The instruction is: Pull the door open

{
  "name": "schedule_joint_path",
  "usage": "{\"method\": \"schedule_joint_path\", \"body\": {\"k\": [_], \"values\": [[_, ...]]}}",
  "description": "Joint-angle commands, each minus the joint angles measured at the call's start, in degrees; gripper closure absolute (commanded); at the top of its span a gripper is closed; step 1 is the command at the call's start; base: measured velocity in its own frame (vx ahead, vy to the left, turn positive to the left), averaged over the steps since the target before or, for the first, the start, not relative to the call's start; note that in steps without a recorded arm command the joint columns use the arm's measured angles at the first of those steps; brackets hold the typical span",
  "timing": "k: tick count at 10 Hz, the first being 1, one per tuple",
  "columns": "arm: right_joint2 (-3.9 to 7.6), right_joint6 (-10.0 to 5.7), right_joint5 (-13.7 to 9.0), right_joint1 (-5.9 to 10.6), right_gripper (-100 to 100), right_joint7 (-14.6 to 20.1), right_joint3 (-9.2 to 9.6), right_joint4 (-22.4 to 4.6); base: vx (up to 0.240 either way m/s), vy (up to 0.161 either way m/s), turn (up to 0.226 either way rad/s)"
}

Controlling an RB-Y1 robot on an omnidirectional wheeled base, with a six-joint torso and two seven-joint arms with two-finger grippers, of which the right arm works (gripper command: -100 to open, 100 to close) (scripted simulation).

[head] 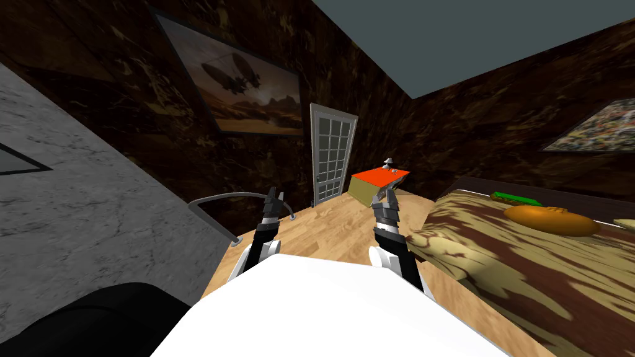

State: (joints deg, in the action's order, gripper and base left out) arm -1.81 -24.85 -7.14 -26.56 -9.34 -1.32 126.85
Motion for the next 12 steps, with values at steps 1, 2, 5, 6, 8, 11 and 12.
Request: {"method": "schedule_joint_path", "body": {"k": [1, 2, 5, 6, 8, 11, 12], "values": [[0.7, -0.74, 0.9, 0.55, -100, -1.0, 0.11, -1.8, 0.103, 0.013, 0.025], [0.99, -1.1, 1.3, 0.81, -100, -1.5, 0.15, -2.6, 0.142, 0.011, -0.024], [2.08, -2.52, 2.9, 1.86, -100, -3.4, 0.36, -6.0, 0.162, 0.004, 0.002], [2.43, -3.03, 3.5, 2.24, -100, -4.1, 0.43, -7.2, 0.145, 0.029, 0.002], [3.16, -4.13, 4.8, 3.05, -100, -5.6, 0.58, -9.8, 0.143, 0.04, -0.001], [4.1, -5.72, 6.6, 4.22, -100, -7.8, 0.81, -13.6, 0.118, 0.035, 0.002], [4.29, -6.05, 7.0, 4.46, -100, -8.2, 0.85, -14.4, 0.117, 0.023, -0.004]]}}
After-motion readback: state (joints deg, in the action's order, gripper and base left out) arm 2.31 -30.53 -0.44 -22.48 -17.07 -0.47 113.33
